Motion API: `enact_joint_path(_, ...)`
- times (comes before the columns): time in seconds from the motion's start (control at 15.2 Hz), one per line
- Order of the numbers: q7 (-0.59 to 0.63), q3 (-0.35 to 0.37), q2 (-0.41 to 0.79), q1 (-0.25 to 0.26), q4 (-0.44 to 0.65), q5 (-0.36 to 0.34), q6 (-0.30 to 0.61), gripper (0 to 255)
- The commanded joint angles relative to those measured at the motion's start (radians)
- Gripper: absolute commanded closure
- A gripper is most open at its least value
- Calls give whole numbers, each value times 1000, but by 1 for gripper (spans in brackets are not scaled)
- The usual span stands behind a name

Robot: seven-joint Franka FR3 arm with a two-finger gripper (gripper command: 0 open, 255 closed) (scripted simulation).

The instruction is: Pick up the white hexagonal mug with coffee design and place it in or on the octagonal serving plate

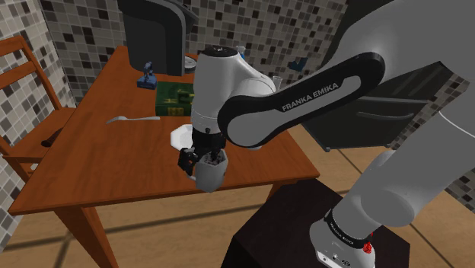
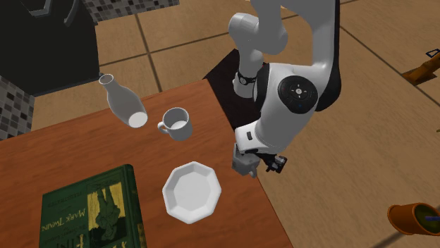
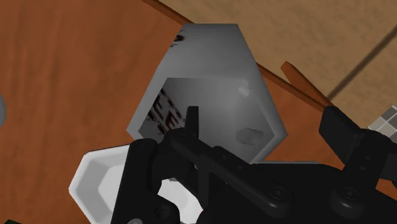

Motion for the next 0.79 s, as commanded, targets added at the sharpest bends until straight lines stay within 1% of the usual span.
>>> enact_joint_path(0.0,0,0,1,0,-1,-1,1,0)
enact_joint_path(0.2,0,0,1,0,-1,-1,1,0)
enact_joint_path(0.26,0,0,1,0,-1,-1,1,255)
enact_joint_path(0.73,-1,0,-1,0,-2,1,0,255)
